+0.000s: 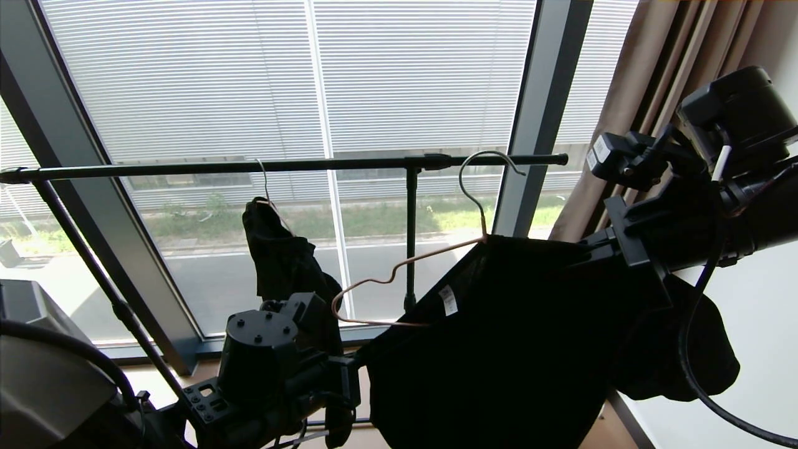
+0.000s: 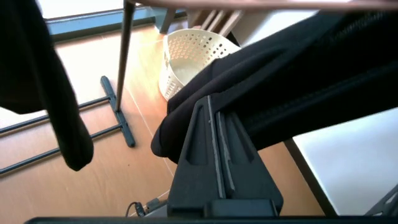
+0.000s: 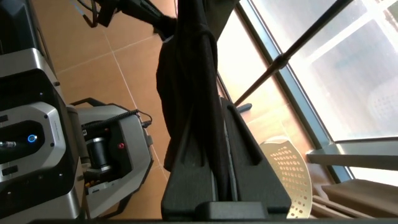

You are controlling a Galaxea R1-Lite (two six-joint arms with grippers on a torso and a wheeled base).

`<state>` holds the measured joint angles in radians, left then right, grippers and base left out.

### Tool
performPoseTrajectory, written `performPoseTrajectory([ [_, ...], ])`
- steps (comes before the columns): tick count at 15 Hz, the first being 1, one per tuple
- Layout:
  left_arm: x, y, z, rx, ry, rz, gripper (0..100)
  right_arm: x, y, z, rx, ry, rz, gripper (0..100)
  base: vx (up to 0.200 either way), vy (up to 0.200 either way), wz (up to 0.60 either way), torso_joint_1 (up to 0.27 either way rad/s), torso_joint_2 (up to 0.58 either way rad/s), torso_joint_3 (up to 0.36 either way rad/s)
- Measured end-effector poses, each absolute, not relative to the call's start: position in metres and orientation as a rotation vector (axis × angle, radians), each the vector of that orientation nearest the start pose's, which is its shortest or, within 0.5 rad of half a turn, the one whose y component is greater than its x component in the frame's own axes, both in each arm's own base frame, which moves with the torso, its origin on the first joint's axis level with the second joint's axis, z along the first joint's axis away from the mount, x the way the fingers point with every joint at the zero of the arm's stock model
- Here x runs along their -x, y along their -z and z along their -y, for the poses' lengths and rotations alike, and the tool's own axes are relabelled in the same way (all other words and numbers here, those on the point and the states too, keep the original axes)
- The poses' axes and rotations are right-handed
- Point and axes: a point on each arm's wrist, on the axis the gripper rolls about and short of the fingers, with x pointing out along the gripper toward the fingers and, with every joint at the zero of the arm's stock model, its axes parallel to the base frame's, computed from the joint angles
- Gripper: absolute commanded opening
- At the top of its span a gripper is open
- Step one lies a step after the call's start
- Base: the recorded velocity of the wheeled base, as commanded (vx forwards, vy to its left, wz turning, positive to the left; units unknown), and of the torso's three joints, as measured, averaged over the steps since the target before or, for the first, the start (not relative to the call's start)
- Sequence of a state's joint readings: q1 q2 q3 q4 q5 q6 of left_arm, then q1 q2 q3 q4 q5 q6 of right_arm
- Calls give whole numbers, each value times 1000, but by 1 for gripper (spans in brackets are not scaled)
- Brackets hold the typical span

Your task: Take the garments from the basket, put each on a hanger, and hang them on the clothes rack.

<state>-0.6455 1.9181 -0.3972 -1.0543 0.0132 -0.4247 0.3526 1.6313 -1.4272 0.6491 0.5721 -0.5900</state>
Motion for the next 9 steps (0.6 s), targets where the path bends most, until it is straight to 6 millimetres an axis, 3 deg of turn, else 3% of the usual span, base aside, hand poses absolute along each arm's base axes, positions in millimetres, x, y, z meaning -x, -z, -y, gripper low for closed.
performPoseTrajectory([
  [9,-229,-75,142,304,457,-487,0,-231,-251,-88,403,-1064,-647,0,0,0,0,0,0,0],
])
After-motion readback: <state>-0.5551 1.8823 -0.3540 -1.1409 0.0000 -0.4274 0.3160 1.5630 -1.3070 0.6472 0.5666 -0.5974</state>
